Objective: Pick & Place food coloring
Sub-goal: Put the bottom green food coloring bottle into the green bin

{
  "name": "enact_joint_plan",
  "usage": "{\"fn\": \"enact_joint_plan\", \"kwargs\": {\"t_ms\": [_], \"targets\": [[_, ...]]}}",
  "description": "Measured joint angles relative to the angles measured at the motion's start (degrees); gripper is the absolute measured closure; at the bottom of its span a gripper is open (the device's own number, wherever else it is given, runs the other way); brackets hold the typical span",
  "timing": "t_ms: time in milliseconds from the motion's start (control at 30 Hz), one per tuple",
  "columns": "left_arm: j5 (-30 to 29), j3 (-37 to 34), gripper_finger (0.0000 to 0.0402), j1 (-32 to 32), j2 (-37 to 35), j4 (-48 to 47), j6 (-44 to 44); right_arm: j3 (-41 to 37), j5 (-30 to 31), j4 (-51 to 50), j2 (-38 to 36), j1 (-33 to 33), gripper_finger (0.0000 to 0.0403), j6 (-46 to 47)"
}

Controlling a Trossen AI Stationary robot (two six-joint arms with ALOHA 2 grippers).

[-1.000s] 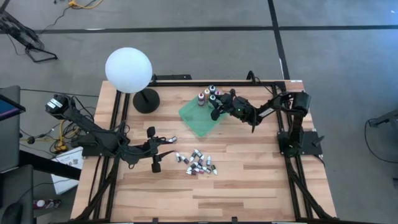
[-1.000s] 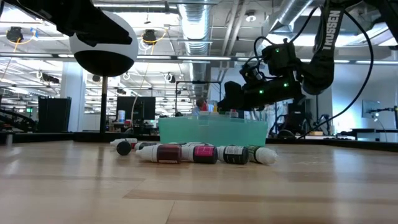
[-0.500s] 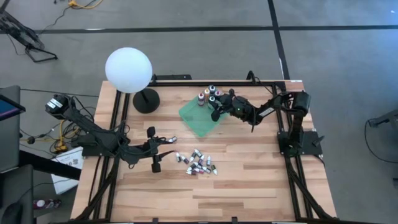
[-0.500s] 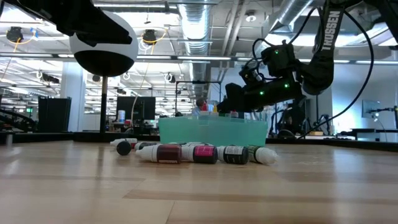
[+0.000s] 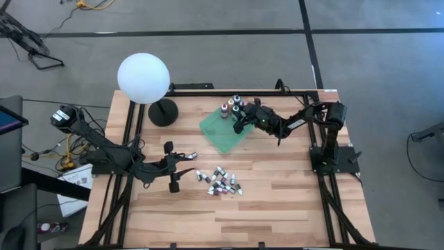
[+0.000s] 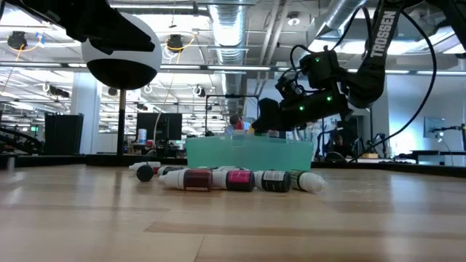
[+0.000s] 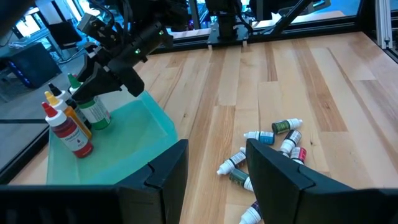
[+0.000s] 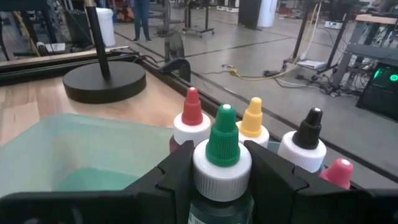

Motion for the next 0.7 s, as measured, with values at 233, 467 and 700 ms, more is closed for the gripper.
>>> {"fn": "enact_joint_plan", "kwargs": {"t_ms": [233, 467, 700], "targets": [[0.0, 0.0, 0.0246, 0.0, 0.0, -0.3, -0.2, 0.0, 1.5, -1.9, 0.0, -0.1, 0.0276, 0.0], [0.0, 0.0, 0.0246, 0.0, 0.0, -0.3, -0.2, 0.0, 1.6, -1.5, 0.0, -0.2, 0.0275, -0.1], [0.0, 0.0, 0.0246, 0.0, 0.0, -0.4, -0.2, 0.0, 2.1, -1.3, 0.0, -0.5, 0.0276, 0.6]]}}
